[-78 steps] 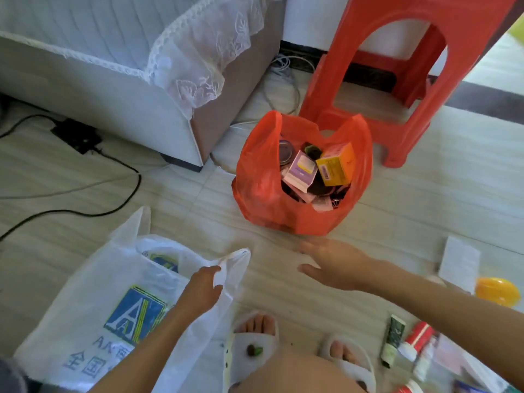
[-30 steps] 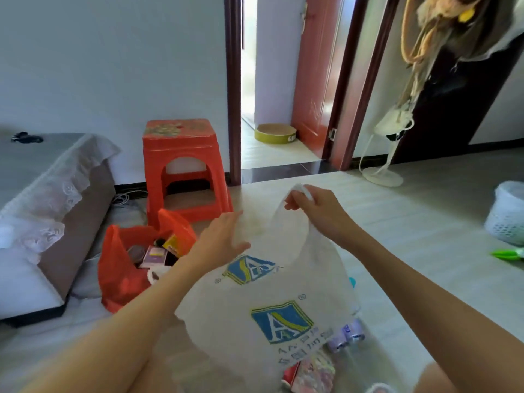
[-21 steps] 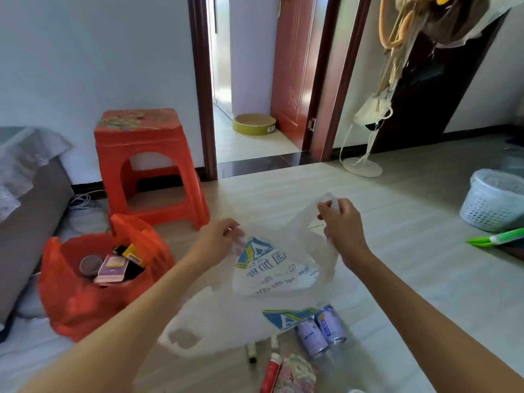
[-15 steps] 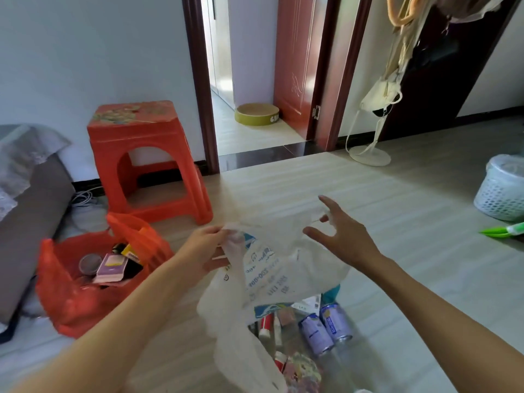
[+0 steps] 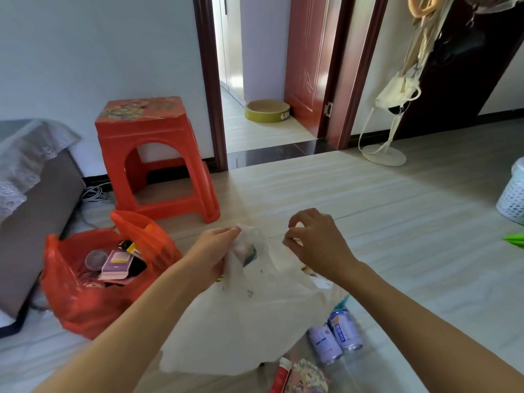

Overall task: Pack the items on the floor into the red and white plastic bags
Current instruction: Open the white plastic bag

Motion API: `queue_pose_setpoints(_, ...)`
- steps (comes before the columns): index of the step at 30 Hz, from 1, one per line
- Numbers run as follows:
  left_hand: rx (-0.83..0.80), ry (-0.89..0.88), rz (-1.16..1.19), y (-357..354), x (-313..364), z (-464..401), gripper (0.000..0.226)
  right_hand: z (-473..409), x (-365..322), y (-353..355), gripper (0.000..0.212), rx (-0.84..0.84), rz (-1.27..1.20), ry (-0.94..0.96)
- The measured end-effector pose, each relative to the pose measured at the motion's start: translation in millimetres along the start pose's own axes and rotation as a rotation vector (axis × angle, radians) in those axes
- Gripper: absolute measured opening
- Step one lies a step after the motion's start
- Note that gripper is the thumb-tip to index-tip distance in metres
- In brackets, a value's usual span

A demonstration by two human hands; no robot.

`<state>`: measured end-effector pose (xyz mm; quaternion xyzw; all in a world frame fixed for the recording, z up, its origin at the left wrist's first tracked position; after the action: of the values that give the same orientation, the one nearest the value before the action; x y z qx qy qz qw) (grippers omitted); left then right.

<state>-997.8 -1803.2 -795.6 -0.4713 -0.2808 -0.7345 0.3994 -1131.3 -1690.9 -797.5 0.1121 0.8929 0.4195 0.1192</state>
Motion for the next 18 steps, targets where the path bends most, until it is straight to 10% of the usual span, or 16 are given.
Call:
queue_pose_setpoints(4, -0.054, -0.254, -0.351, 26.4, 9.3, 0.6, 0.014, 4.0, 28.4, 7.2, 0.013, -0.309, -0.822, -0.884)
queue_pose_setpoints(7, -0.234, -0.445, -0.604, 31.3, 10.2, 9.1, 0.021, 14.9, 37.6, 0.9, 0.017, -0.353, -1.087, -1.142)
queue_pose_setpoints(10, -0.186, -0.734, -1.012, 31.8, 2.0, 9.5, 0.04, 20.1, 36.2, -7.8, 0.015, -0.361, -1.094, -1.261)
queue_pose_setpoints(13, -0.193, -0.834, -0.813, 27.8, 1.0, 11.0, 0.021, 14.3, 24.5, -0.5, 0.013, -0.377, -1.239, -1.329)
queue_pose_setpoints(16, -0.101, -0.48, -0.362, 35.7, 6.6, 8.4, 0.032, 0.1, 9.6, 15.8, 0.01, -0.301, -1.262, -1.15)
queue_pose_setpoints(18, -0.031, -0.191, -0.113, 42.0, 3.5, 5.3, 0.039, -2.2, 1.8, 20.0, 0.026, -0.344, -0.811, -0.829)
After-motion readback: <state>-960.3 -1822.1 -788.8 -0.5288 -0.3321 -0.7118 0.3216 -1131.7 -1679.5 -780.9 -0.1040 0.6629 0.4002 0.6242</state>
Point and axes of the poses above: each hand's wrist, its own z-axis away from the middle knuckle, its own y-axis out of the back of the hand, x = y × z, the point moved 4 cm from there along -z, towards the middle knuckle, and after that the axes turned 12 degrees about x, right-handed, at the moved point
